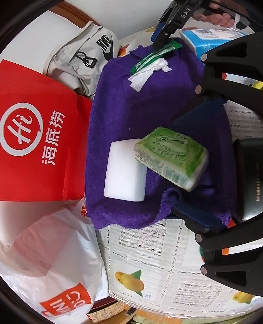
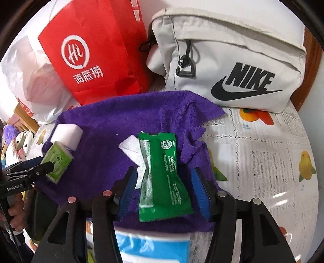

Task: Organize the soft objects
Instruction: 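Move the right tool toward the white tomato-print snack packet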

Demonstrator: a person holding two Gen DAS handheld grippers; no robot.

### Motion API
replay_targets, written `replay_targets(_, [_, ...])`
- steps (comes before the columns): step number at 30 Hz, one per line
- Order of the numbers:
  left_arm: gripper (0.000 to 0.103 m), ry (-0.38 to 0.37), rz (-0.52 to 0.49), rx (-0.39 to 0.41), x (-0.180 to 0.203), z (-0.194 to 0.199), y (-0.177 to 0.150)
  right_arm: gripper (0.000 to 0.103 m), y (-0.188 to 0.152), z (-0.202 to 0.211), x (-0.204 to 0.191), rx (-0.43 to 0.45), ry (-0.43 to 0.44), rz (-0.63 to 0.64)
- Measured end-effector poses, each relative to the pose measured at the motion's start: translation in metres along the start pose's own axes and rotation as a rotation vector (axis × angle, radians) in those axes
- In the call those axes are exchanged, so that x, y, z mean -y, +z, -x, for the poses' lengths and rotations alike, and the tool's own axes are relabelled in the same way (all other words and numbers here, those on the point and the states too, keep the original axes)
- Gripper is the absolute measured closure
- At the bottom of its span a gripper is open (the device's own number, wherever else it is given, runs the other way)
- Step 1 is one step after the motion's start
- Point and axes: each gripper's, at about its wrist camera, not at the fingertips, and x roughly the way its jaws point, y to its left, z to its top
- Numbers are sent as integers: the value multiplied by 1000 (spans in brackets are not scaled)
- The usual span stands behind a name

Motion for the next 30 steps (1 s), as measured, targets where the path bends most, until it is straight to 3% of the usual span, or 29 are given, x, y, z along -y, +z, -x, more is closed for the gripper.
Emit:
replay_targets(9, [25, -18, 15, 110, -7, 52, -28, 48, -32, 63, -20, 131, 49, 5])
replay_targets(17, [25, -11, 8, 109, -13, 95, -74, 46, -96, 110, -61, 131, 94, 80])
replay_targets(20, [25, -13, 10, 112, -14, 106, -92, 39, -125, 122, -81, 117, 116, 125])
replay_targets(22, [25, -12, 19, 118, -17, 113, -106, 24, -143, 129, -94, 119, 143, 163])
replay_targets(25, [25, -26, 41, 116, -23, 118, -124, 20, -169, 134, -113, 143, 154, 219])
replay_targets(30, [25, -26, 46, 107, -32, 120, -150, 20, -193, 122, -134, 99, 109, 251])
